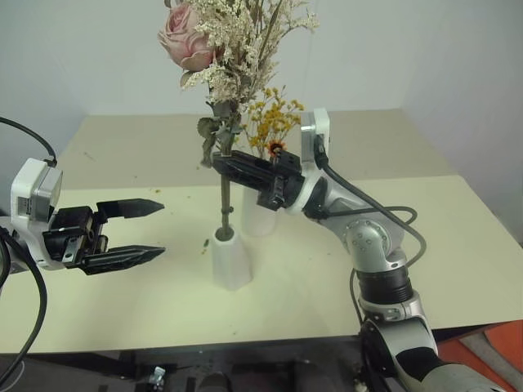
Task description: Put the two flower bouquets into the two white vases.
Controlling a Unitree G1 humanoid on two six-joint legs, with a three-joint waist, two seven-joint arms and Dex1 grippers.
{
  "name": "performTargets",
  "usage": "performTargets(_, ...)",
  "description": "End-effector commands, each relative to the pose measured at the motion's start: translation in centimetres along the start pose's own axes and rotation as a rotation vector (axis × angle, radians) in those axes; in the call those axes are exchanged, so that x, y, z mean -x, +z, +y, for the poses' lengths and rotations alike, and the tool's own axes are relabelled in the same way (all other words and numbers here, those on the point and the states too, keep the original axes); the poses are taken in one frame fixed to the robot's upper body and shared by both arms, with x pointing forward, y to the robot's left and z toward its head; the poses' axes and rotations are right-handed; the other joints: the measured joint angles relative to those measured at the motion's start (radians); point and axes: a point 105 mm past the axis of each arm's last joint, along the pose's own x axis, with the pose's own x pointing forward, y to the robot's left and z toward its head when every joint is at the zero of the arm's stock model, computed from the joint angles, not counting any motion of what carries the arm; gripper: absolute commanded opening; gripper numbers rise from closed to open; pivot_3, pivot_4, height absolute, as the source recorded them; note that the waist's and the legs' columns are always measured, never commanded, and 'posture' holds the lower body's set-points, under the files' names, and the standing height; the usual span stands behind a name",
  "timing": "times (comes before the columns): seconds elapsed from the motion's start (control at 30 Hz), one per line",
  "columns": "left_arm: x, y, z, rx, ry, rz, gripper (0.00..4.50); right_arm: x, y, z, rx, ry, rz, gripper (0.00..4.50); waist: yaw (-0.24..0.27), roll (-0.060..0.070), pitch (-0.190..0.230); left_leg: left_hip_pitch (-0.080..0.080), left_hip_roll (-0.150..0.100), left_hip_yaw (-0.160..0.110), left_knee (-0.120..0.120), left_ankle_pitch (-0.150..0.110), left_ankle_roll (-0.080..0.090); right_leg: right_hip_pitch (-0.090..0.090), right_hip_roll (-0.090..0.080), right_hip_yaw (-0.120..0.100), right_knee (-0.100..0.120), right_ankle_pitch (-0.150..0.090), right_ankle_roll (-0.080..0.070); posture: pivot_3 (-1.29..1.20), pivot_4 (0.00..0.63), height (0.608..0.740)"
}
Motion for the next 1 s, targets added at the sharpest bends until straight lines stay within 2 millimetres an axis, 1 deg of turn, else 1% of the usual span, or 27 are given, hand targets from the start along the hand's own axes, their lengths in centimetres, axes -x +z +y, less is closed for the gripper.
performTargets(0.03,0.0,0.6,-0.1,-0.038,0.002,-0.002,4.50,-0.1,0.2,0.5,0.030,0.022,-0.006,0.23,0.000,0.000,0.000,0.000,0.000,0.000,0.000,0.000,0.000,0.000,0.000,0.000,0.000,0.000,0.000,0.00,0.150,0.740)
performTargets(0.27,0.0,0.6,-0.1,-0.036,0.004,0.001,4.50,-0.1,-1.2,0.7,0.038,0.026,0.026,0.23,0.000,0.000,0.000,0.000,0.000,0.000,0.000,0.000,0.000,0.000,0.000,0.000,0.000,0.000,0.000,0.00,0.150,0.740)
performTargets(0.53,0.0,0.6,-0.1,-0.035,0.007,0.003,4.50,0.3,-2.9,0.7,0.088,0.023,0.069,0.23,0.000,0.000,0.000,0.000,0.000,0.000,0.000,0.000,0.000,-0.001,0.000,0.000,0.000,0.000,0.000,0.00,0.150,0.740)
performTargets(0.67,0.0,0.6,-0.1,-0.036,0.007,0.004,4.50,0.4,-3.5,0.8,0.100,0.022,0.077,0.23,0.000,0.000,0.000,0.000,0.000,0.000,0.000,0.000,0.000,-0.001,0.000,0.000,0.001,0.000,0.000,0.00,0.150,0.740)
performTargets(0.83,-0.1,0.7,0.0,-0.036,0.005,0.005,4.50,0.3,-3.8,0.9,0.107,0.019,0.076,0.23,0.000,0.000,0.000,0.000,0.000,0.000,0.000,0.000,0.000,-0.001,0.000,0.000,0.001,0.000,0.000,0.00,0.150,0.740)
performTargets(1.0,-0.1,0.7,0.1,-0.037,0.003,0.007,4.50,-0.1,-3.1,1.3,0.126,0.038,0.059,0.23,0.000,0.000,0.000,0.000,0.000,0.000,0.000,0.000,0.000,0.000,0.000,0.000,0.001,0.000,0.000,0.00,0.150,0.740)
